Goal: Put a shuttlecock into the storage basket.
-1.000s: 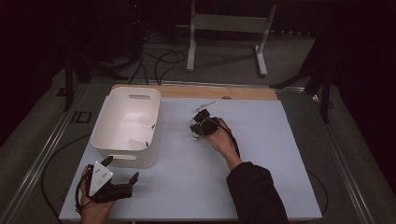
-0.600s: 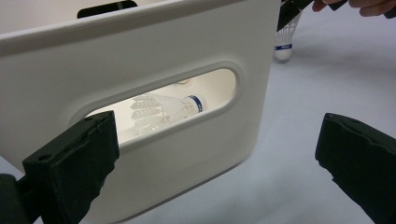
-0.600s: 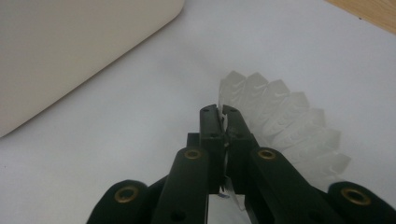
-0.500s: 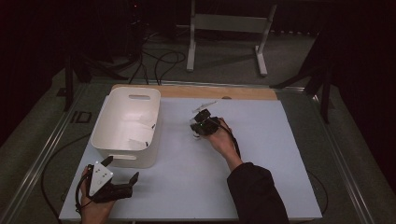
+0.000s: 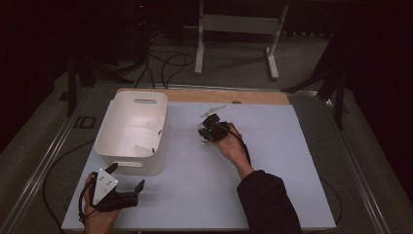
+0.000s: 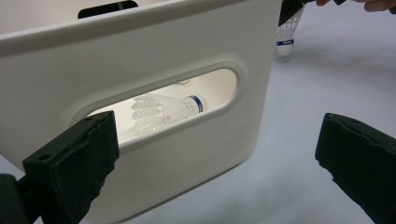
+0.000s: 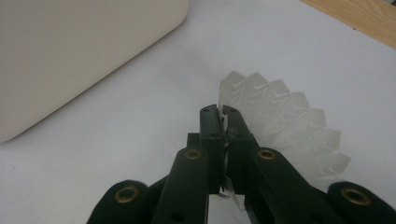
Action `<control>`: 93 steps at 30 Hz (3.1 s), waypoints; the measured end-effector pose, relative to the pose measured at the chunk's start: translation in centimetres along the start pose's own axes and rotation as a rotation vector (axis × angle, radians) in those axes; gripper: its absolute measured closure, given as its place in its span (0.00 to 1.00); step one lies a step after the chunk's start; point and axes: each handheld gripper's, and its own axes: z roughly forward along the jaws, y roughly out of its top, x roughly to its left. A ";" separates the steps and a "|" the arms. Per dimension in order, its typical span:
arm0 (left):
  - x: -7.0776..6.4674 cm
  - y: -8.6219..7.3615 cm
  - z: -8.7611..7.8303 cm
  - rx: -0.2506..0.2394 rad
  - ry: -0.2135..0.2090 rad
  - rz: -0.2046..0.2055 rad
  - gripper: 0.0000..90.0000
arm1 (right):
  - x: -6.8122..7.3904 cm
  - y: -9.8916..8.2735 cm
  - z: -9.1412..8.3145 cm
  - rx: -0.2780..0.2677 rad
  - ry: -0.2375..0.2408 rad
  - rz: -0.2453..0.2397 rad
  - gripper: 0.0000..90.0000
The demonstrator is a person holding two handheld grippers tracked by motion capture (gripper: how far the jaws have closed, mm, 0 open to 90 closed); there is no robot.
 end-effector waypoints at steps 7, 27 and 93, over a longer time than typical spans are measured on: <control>0.0 0.0 0.0 -0.001 0.001 0.000 0.00 | 0.1 0.1 -0.3 -0.004 -0.007 -0.005 0.99; 0.0 0.0 0.0 0.001 0.001 0.000 0.00 | 0.4 0.3 -1.3 -0.034 -0.021 -0.006 0.99; 0.0 0.0 0.0 0.001 0.006 -0.001 0.00 | 1.1 1.1 -3.4 -0.133 -0.045 0.039 0.99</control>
